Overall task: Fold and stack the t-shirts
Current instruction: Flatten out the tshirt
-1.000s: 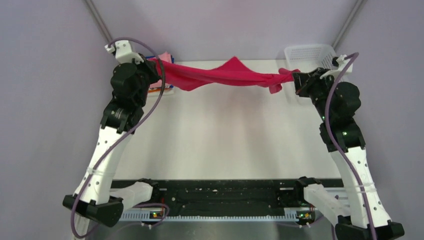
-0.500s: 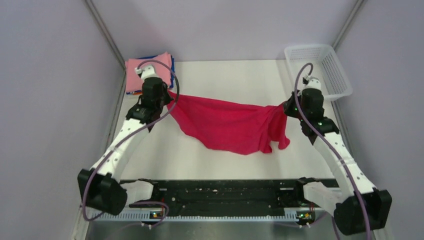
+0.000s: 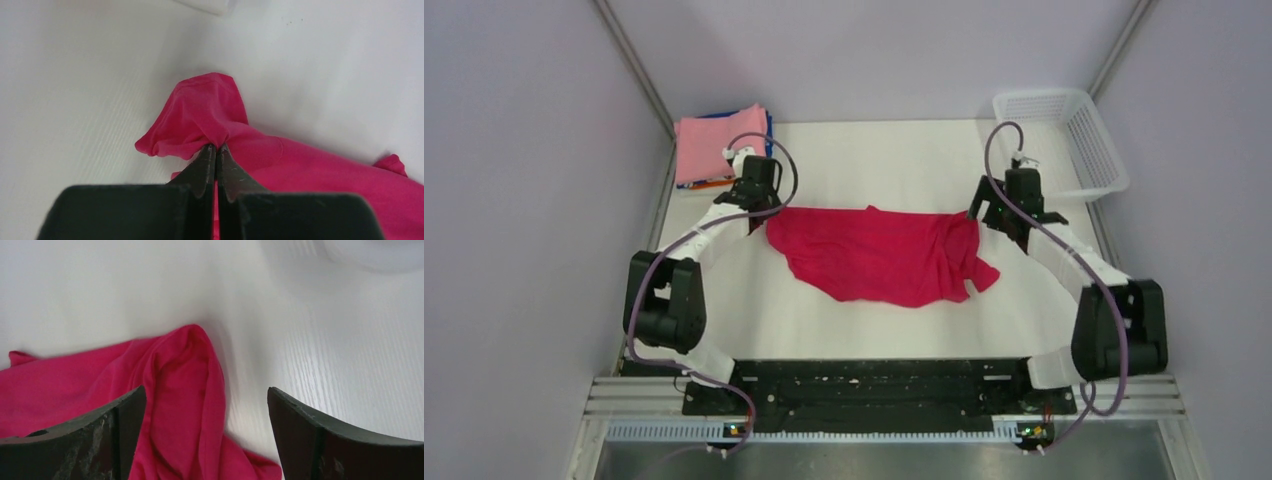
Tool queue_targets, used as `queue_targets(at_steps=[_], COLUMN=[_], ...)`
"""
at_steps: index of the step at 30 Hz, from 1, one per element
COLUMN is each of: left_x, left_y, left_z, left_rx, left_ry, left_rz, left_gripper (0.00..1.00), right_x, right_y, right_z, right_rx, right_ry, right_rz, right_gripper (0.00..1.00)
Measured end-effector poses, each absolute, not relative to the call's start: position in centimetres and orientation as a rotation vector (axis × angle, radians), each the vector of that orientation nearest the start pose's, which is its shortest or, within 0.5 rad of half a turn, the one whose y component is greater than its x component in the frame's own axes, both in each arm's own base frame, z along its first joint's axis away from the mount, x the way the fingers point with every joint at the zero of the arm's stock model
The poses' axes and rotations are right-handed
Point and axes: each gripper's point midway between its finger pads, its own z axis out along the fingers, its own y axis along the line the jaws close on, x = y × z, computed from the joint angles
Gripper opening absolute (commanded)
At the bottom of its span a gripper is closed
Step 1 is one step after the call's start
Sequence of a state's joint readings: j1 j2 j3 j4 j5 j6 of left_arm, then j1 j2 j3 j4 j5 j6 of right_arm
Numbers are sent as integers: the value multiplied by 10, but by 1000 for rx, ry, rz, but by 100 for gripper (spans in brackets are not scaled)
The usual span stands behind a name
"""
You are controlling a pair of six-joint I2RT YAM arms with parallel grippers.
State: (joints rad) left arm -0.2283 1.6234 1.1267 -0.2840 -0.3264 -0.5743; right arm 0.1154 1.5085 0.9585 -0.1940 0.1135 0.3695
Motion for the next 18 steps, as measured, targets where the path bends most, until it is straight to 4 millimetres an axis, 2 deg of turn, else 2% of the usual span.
queue_targets(at_steps=[1,3,4,8,10,12,13,15,16,18], left_x=[426,425,424,414,408,401,396,376,369,343], left_y=[-63,-63,-63,-65,-71,-87,-98,-142,-155,-207], left_z=[115,117,118,124,135,155,165,189,193,201], left_rx=[-552,-551,-553,-558,-538,-477,-440,-295,-251,-86], left_ry=[2229,2227,2228,2266,2265,2242,2228,2197,2194,2192], left_rz=[-30,-32,-33,-45,-84,-162,-209,-372,-422,-599], left_gripper=[37,93,98,99,98,99,99,99,99,99], right_x=[391,369,358,325,312,301,296,288,285,281], right_y=[41,39,38,33,32,32,32,33,34,37], right_z=[108,119,125,132,127,121,116,106,102,93], right_rx=[359,390,405,480,523,559,576,601,610,614], right_ry=[2264,2216,2193,2139,2131,2127,2126,2137,2149,2177], right_rz=[126,151,165,190,206,224,235,247,251,265], right_gripper=[94,98,99,99,99,99,99,99,99,99])
